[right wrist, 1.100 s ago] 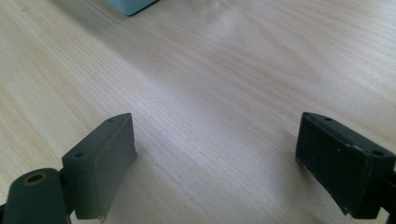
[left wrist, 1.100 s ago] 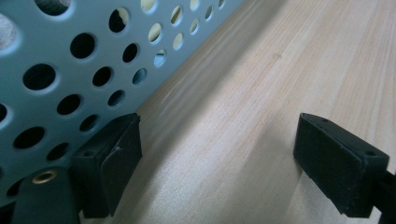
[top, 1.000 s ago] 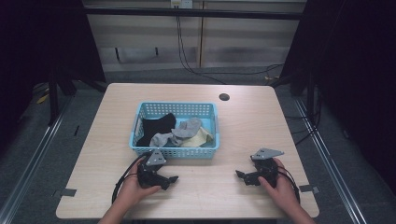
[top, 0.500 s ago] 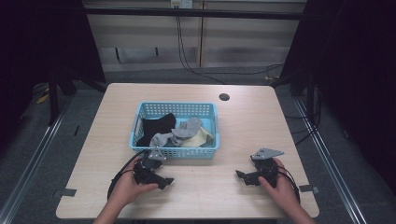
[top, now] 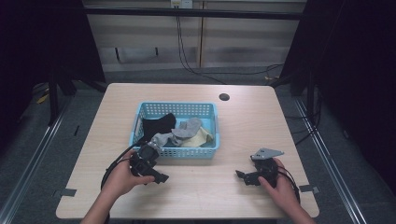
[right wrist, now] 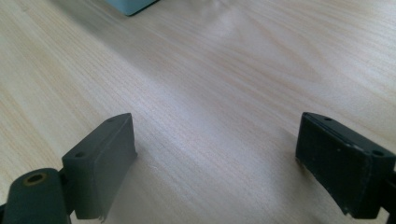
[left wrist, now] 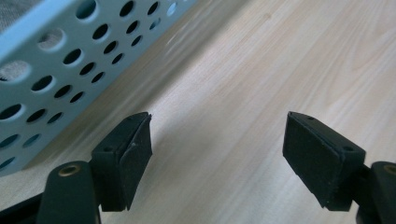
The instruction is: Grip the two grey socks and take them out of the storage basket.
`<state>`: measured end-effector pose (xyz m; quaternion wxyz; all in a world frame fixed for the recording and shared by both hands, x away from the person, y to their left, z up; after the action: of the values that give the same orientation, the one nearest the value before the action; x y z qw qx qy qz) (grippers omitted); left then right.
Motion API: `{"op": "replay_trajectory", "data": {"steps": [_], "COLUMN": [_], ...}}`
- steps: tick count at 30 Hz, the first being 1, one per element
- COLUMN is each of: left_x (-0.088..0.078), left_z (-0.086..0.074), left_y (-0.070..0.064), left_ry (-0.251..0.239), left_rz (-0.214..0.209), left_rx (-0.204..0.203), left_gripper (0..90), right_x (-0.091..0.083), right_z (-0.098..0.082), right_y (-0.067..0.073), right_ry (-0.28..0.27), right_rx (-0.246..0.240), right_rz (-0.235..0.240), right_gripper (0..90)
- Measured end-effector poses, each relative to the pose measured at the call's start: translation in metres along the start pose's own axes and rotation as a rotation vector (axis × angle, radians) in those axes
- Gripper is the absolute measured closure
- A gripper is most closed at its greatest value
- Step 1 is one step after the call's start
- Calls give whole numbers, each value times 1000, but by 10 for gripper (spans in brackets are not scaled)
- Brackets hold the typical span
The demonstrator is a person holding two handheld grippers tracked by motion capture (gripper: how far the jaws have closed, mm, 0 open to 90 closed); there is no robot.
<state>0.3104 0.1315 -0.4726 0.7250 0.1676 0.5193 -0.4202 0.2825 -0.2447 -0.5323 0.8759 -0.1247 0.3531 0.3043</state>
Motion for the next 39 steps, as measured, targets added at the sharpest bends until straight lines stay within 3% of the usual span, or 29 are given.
{"op": "replay_trajectory", "data": {"steps": [11, 21, 22, 30, 39], "left_x": [-30, -48, -48, -41, -20], "left_z": [22, 51, 57, 75, 91], "left_y": [8, 25, 28, 45, 58], "left_ry": [43, 40, 26, 36, 51], "left_rz": [-12, 26, 30, 61, 88], "left_rx": [-49, -78, -98, -142, -186], "left_gripper": [232, 232, 232, 232, 241], "right_x": [0, 0, 0, 0, 0], "right_z": [0, 0, 0, 0, 0], "right_y": [0, 0, 0, 0, 0], "right_ry": [0, -2, 0, -1, -2], "right_rx": [0, 0, 0, 0, 2], "right_rz": [0, 1, 0, 2, 2], "right_gripper": [113, 113, 114, 114, 114]}}
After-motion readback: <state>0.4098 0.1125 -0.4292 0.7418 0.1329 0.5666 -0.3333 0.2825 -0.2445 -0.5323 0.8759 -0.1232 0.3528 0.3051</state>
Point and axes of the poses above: each handheld gripper's, and its own axes: x roughly forward along the jaws, z roughly out of its top, y roughly to its left, the point moved 3 cm from there along x, roughly forward along the jaws, and after that the axes turned 2 degrees about -x, right-handed, at the moved point
